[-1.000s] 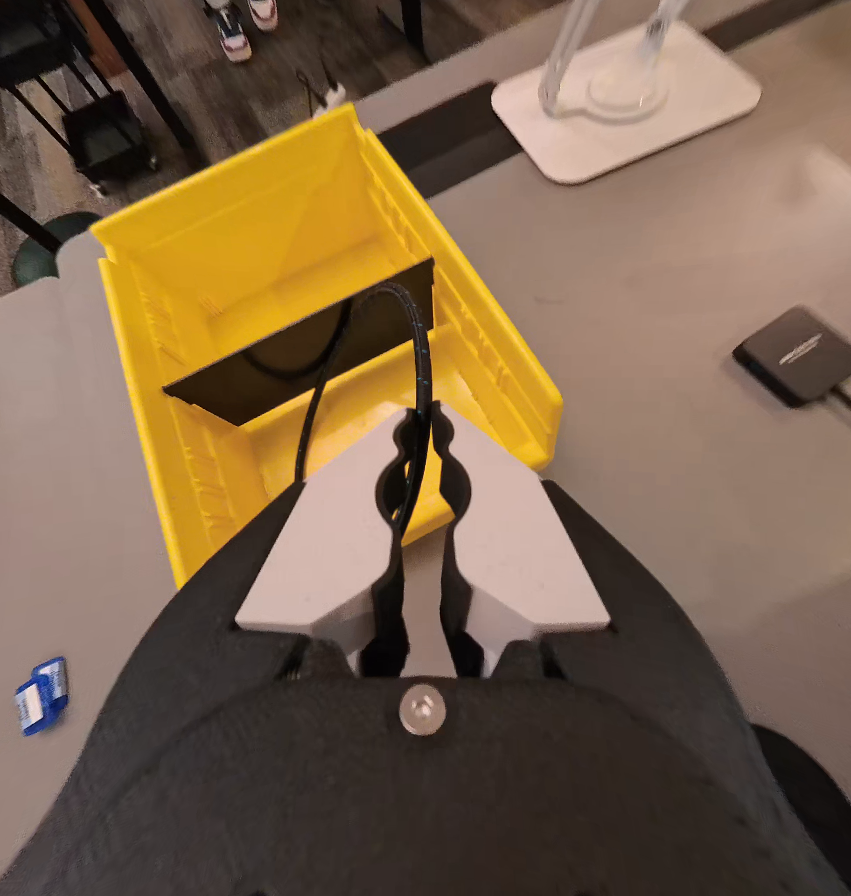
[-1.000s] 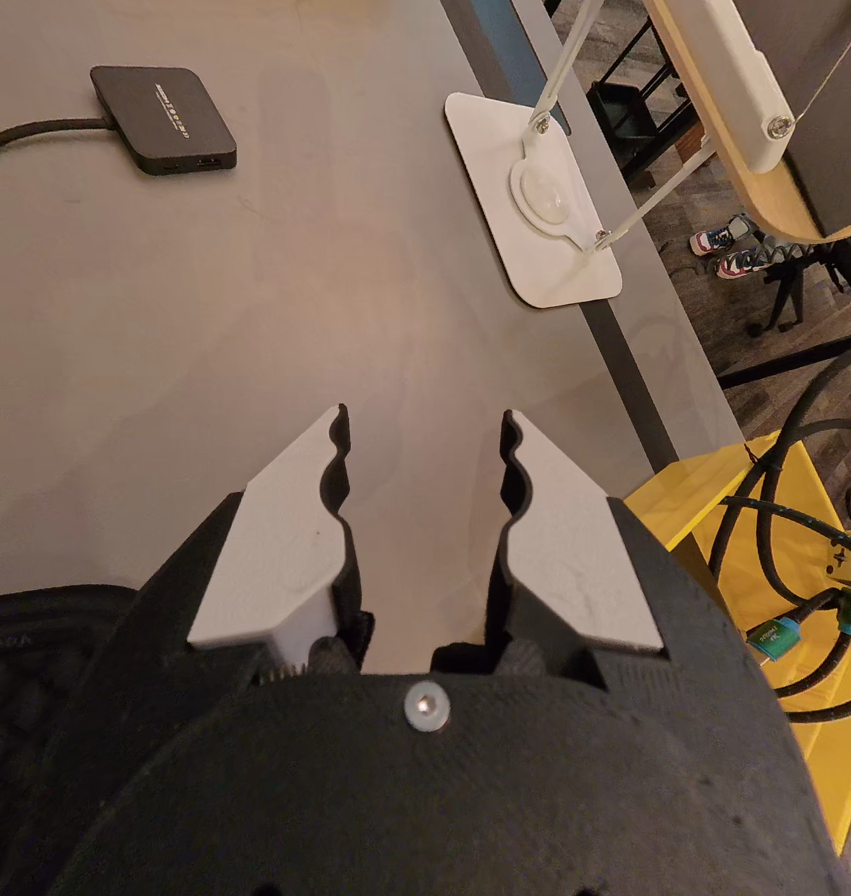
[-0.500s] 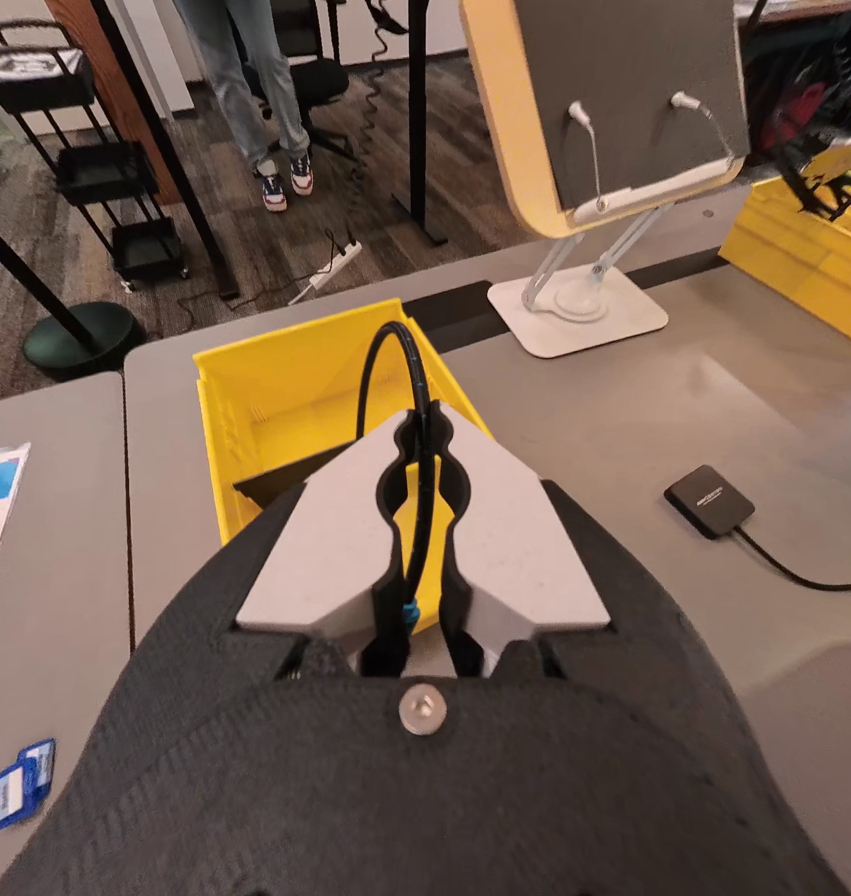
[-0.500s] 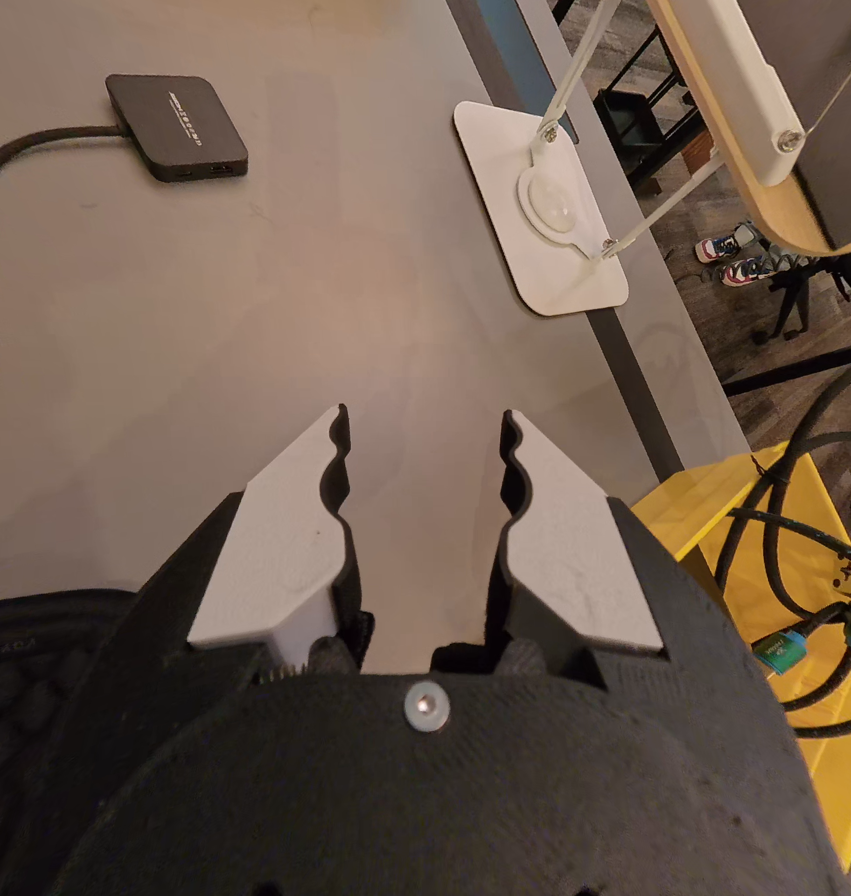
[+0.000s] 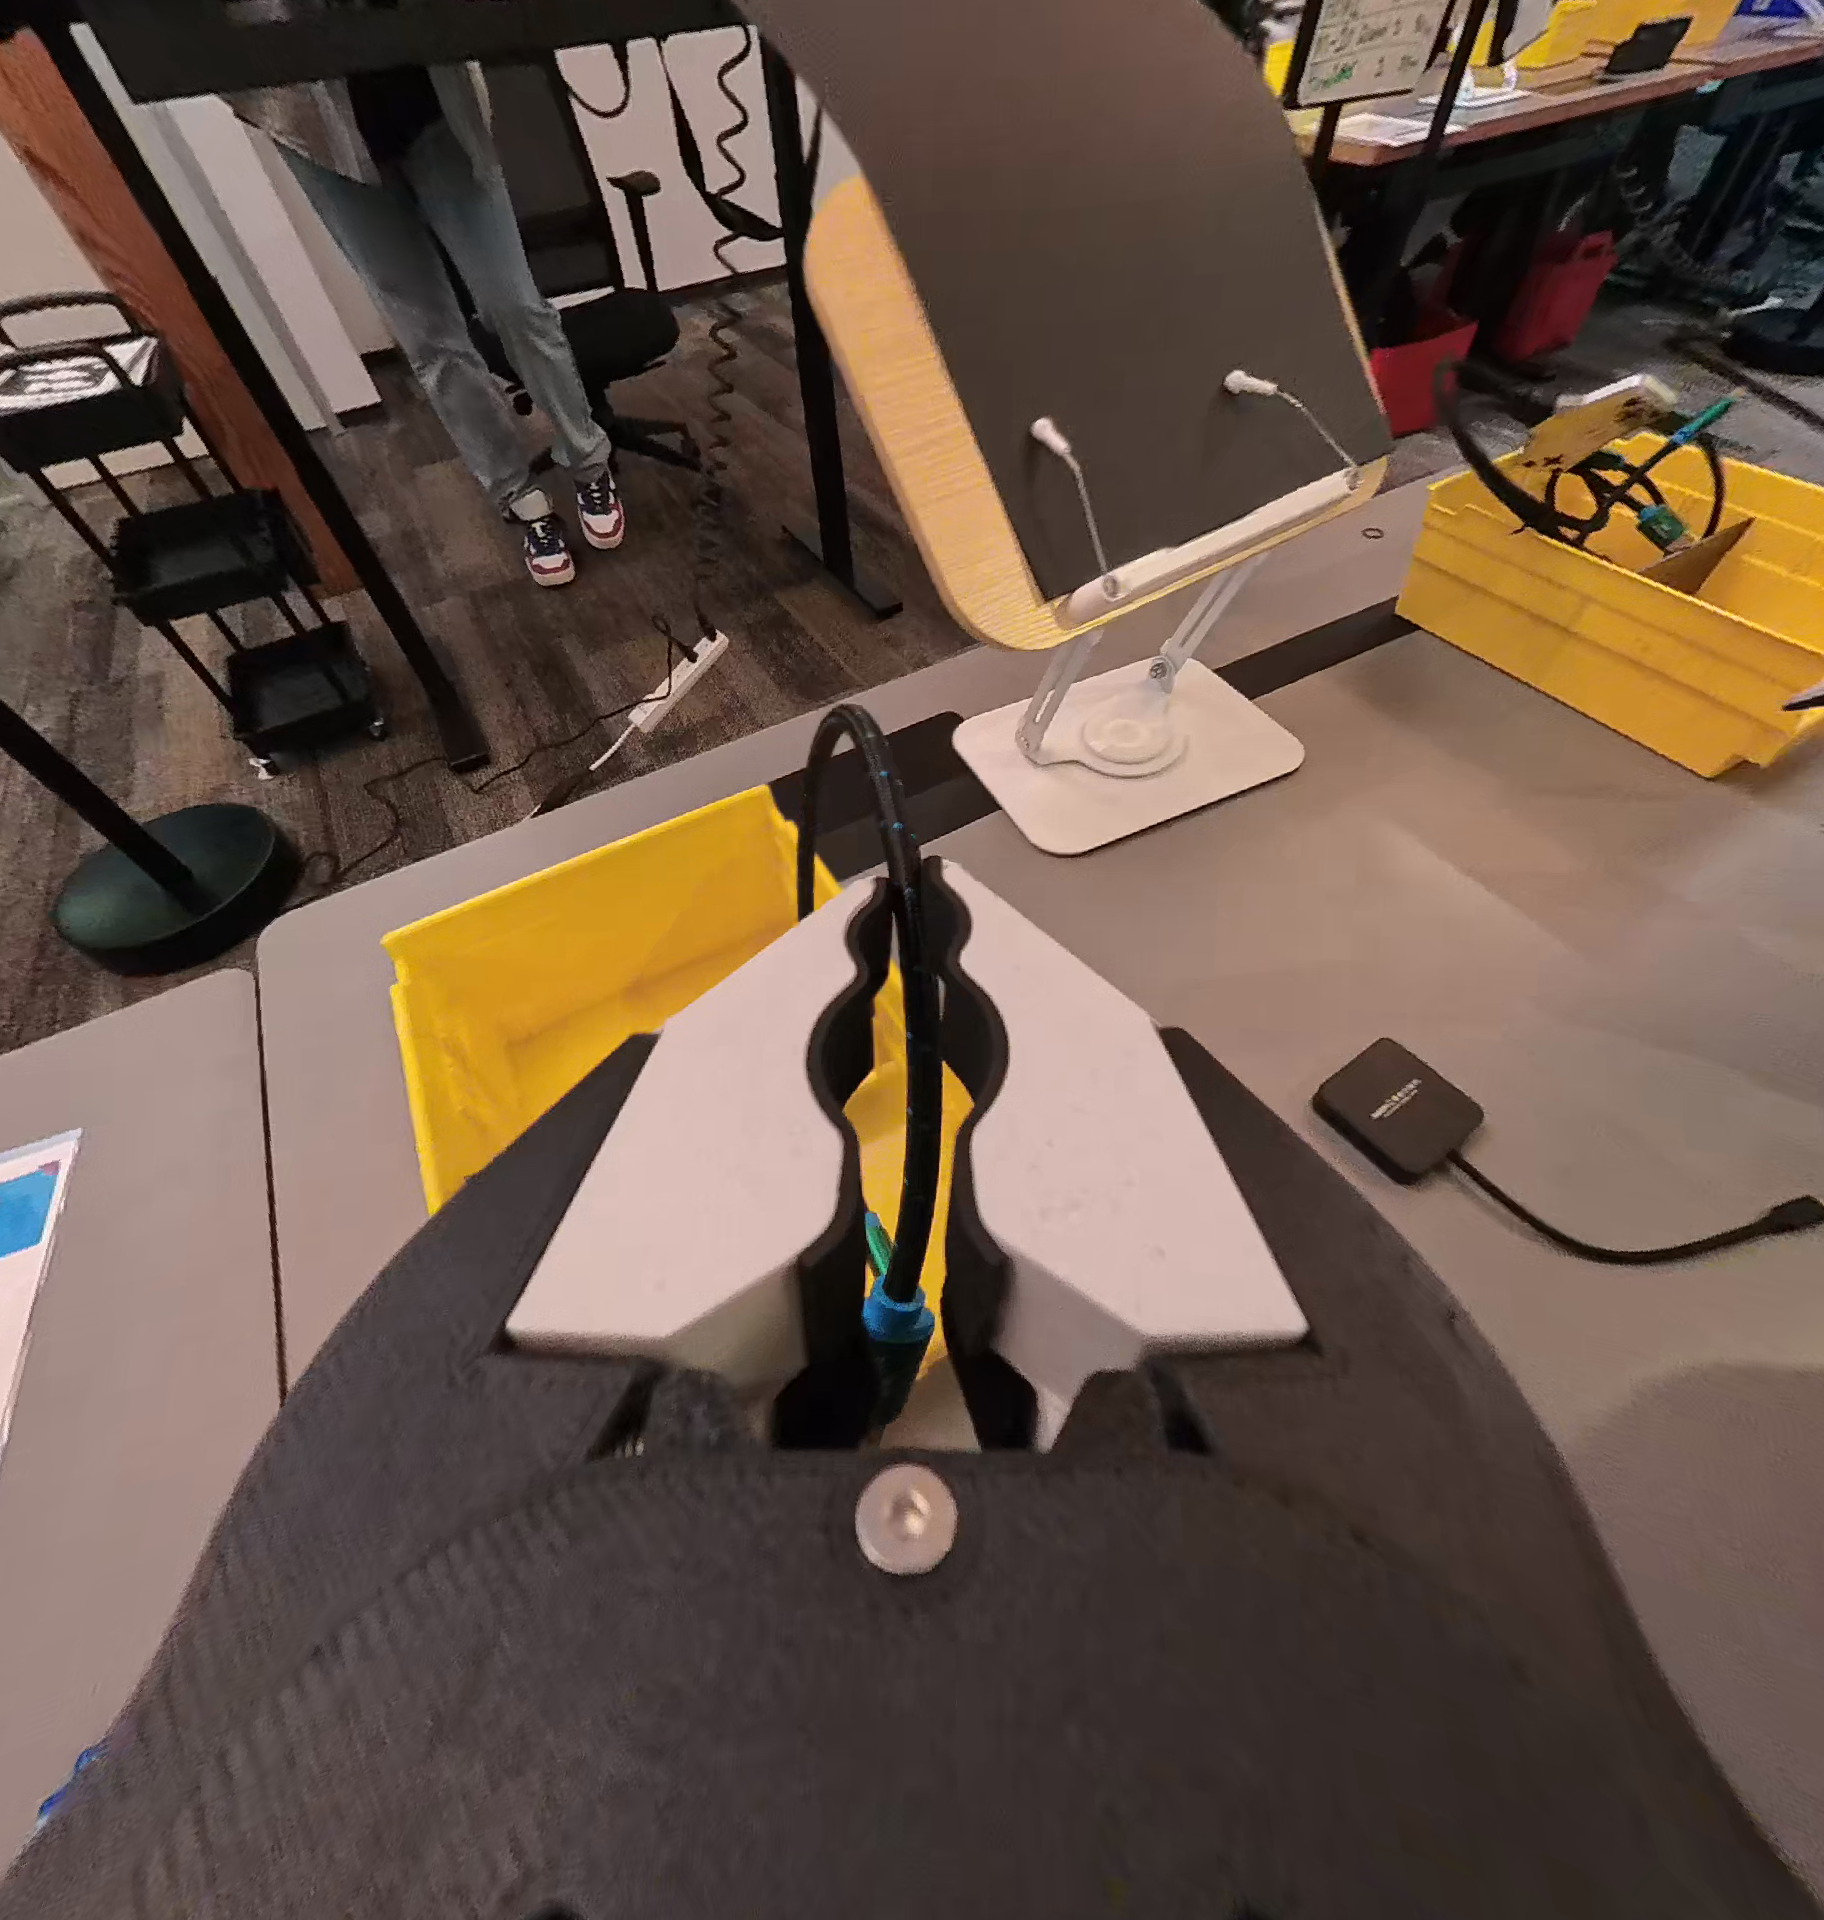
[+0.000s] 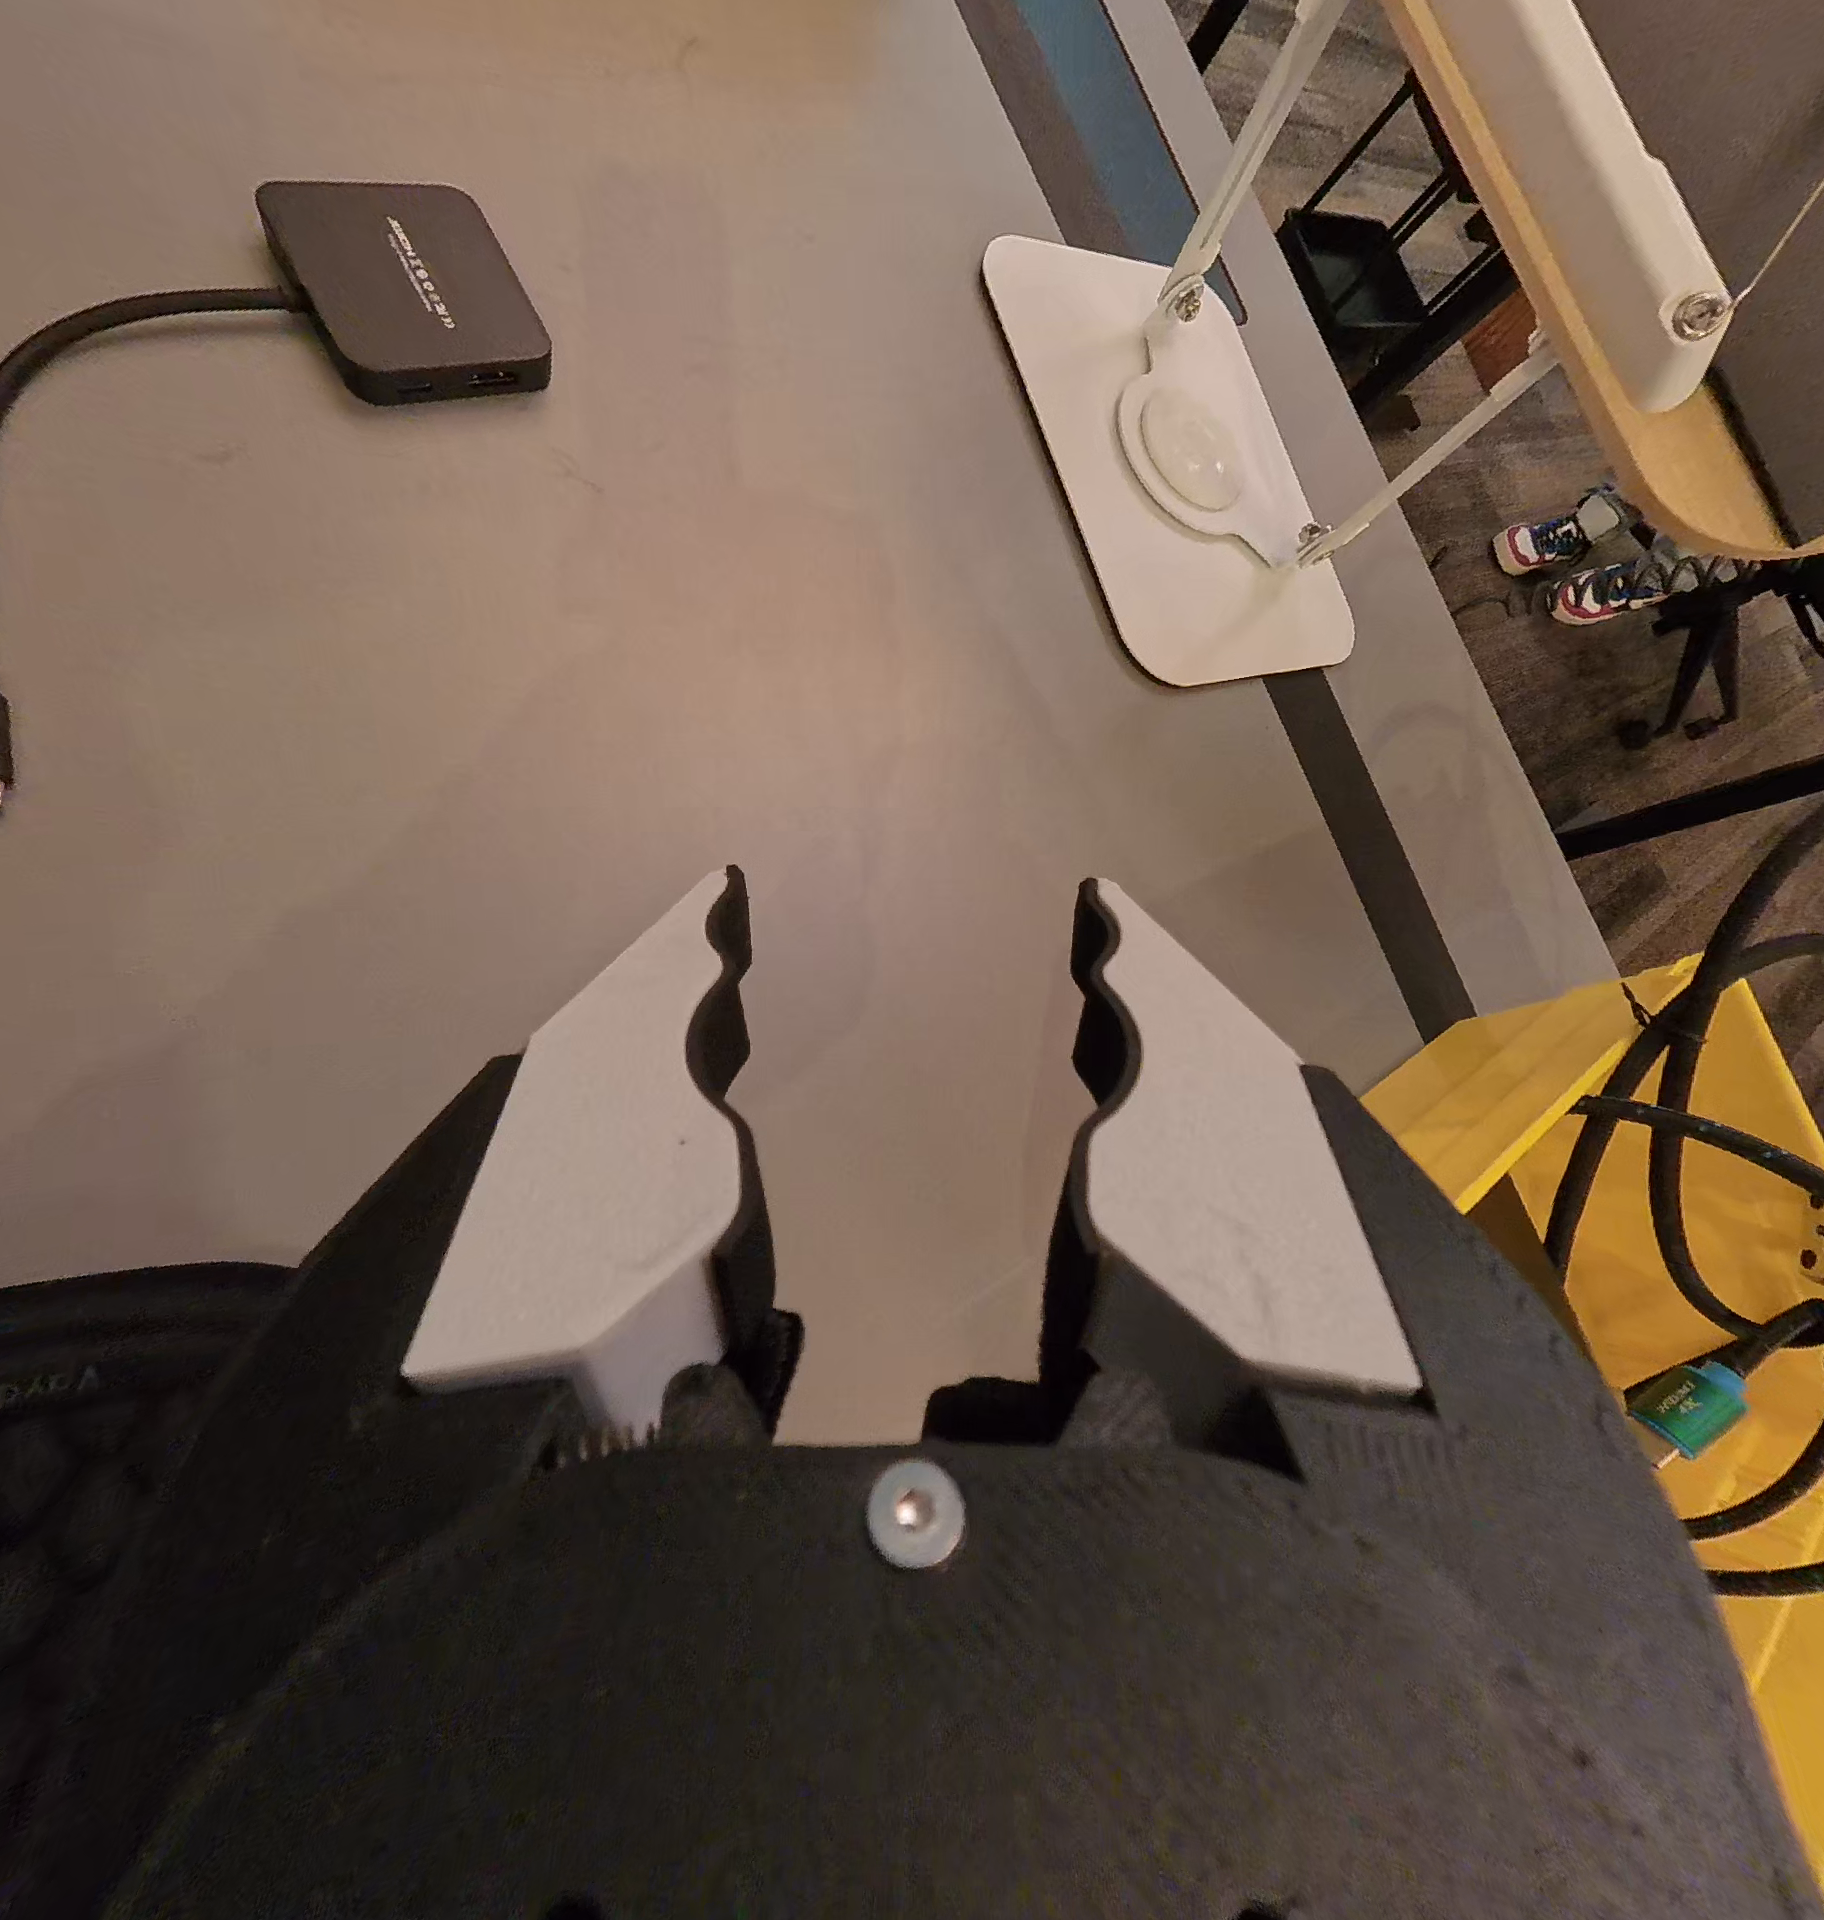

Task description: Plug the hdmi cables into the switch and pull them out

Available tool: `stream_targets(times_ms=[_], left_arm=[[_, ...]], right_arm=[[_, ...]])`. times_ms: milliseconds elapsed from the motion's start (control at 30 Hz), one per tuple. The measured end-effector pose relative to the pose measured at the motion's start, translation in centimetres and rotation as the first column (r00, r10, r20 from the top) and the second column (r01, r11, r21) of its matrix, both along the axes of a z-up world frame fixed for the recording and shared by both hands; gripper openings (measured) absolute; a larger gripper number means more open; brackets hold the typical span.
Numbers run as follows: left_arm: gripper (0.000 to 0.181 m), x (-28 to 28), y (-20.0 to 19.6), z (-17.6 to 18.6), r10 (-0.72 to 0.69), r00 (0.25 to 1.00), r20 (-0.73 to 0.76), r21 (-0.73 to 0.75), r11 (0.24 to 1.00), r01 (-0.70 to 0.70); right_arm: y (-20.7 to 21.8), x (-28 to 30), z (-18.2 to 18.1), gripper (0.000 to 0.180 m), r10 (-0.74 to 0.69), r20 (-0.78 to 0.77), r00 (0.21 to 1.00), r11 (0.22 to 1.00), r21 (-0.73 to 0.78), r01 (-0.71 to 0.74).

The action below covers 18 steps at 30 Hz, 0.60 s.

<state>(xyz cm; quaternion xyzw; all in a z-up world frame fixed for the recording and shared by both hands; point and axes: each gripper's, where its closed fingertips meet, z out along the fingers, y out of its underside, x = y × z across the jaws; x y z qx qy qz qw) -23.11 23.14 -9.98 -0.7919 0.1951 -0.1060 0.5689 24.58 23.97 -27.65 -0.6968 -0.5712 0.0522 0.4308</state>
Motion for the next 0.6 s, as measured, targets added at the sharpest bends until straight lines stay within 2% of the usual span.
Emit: stream_targets(times_ms=[333,600], left_arm=[[0.004,7.0,-3.5,0.8,-0.162,0.984,-0.072,0.010,0.987,0.163],[0.004,11.1,-4.1,-3.5,-0.247,0.967,-0.065,-0.073,0.968,0.242]], right_arm=[[-0.3,-0.4,-0.1,0.061,0.012,-0.006,1.000,1.000,-0.001,-0.012],[-0.8,-1.0,-0.3,0.061,0.030,-0.012,0.999,1.000,-0.005,-0.030]])
